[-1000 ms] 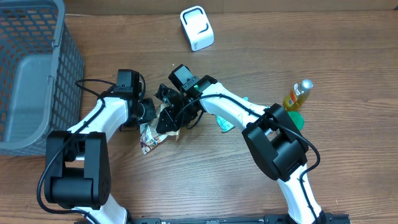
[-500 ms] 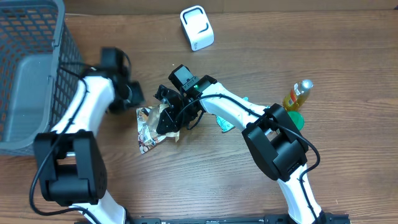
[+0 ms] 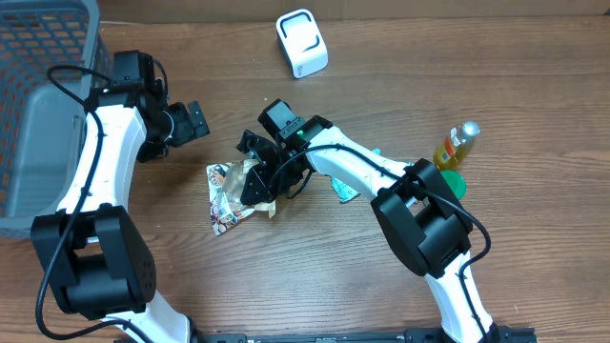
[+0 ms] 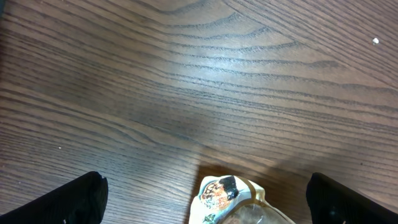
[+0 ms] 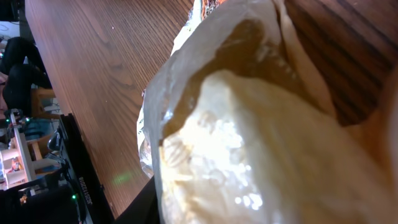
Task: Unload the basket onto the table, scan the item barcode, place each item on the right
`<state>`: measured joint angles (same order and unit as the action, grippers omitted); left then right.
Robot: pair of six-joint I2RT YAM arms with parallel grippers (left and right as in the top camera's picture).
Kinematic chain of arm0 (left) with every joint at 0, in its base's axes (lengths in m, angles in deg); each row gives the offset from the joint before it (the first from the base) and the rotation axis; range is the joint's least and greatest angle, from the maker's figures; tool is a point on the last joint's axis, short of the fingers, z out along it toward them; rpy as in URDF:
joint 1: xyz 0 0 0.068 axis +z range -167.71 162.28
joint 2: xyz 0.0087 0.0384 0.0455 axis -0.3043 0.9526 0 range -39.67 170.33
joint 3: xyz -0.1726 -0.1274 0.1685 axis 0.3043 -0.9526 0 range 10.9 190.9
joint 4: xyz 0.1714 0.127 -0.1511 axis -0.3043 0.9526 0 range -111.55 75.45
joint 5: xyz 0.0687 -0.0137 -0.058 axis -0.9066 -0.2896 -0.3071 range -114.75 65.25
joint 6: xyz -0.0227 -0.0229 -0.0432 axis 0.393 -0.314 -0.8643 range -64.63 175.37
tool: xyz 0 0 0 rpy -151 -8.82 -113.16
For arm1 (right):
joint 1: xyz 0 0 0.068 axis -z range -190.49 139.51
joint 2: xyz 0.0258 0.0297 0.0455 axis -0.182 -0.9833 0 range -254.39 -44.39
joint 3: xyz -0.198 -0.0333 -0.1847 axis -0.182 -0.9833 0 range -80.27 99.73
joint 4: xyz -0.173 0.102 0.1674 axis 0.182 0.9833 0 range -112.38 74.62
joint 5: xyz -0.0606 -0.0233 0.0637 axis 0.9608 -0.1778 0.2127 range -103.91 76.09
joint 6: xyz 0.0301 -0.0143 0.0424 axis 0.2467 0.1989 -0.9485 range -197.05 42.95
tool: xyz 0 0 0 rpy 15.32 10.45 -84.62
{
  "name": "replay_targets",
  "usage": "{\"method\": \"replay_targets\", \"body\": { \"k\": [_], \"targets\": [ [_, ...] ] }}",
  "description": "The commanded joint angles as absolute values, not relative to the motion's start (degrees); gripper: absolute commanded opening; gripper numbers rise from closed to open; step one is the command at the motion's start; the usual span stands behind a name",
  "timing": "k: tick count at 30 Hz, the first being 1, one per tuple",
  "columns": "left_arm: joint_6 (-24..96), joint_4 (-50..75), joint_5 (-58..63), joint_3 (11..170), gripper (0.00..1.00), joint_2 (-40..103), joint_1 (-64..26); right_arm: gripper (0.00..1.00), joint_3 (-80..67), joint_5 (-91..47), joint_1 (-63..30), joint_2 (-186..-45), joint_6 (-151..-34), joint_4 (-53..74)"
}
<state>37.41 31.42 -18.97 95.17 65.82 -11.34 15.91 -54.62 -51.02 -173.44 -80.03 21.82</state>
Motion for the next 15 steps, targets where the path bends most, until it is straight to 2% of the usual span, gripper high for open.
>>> {"method": "replay_targets", "body": {
  "k": [1, 15],
  "targets": [
    [37.37, 31.56, -18.99, 95.74, 0.99, 64.82, -11.37, 0.04, 15.58, -56.0, -51.24, -172.55, -79.46, 21.63],
    [37.37, 31.56, -18.99, 95.74, 1.0, 64.82, -11.37, 0.04, 15.58, -56.0, -51.24, -172.55, -78.0, 21.69]
  ]
}}
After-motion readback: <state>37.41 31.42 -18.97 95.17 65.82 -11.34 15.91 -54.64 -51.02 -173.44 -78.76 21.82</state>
